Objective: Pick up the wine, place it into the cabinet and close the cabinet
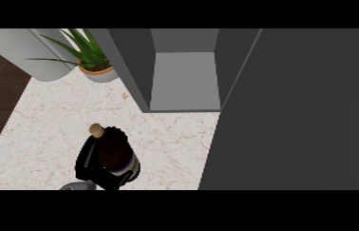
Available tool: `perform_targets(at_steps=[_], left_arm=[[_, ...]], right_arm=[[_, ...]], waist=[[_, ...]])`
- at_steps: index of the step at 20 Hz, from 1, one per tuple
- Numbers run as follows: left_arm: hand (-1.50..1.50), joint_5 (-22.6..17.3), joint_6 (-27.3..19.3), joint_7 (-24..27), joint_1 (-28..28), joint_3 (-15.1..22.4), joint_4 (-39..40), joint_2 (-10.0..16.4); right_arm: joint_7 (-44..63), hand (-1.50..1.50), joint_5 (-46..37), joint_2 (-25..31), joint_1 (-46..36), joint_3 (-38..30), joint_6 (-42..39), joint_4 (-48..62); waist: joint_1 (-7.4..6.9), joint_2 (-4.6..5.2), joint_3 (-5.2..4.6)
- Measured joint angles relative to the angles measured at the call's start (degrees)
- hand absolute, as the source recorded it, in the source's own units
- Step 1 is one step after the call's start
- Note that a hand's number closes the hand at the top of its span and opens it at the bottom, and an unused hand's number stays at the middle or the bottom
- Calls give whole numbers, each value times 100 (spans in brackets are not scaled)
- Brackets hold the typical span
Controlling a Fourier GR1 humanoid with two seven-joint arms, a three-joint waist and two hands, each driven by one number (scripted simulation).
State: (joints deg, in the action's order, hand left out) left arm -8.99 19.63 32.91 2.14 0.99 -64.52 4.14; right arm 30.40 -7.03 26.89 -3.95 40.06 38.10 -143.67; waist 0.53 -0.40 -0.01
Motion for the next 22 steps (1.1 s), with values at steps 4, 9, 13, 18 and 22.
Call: perform_targets(at_steps=[4, 9, 13, 18, 22], left_arm=[[150, -37, -151, -477, -178, 279, -670, -169], [150, -54, -449, -938, -307, 620, -1344, -302], [150, 17, -1051, -1044, -305, 1046, -1590, -370], [150, 22, -1903, -1185, 1, 1358, -1731, -400], [150, 125, -2327, -1377, 389, 1360, -1655, -408]], right_arm=[[-11, -150, 29, 111, 27, -88, -12, -14], [-224, -150, 39, 184, 190, 17, 41, -20], [-391, -150, 50, 254, 339, 94, 80, -21], [-670, -150, 101, 408, 535, -7, 50, -21], [-841, -150, 130, 519, 659, -49, 22, -26]], waist=[[-2, -1, 1], [9, 0, 0], [25, 3, -1], [45, 11, -1], [52, 15, 0]])
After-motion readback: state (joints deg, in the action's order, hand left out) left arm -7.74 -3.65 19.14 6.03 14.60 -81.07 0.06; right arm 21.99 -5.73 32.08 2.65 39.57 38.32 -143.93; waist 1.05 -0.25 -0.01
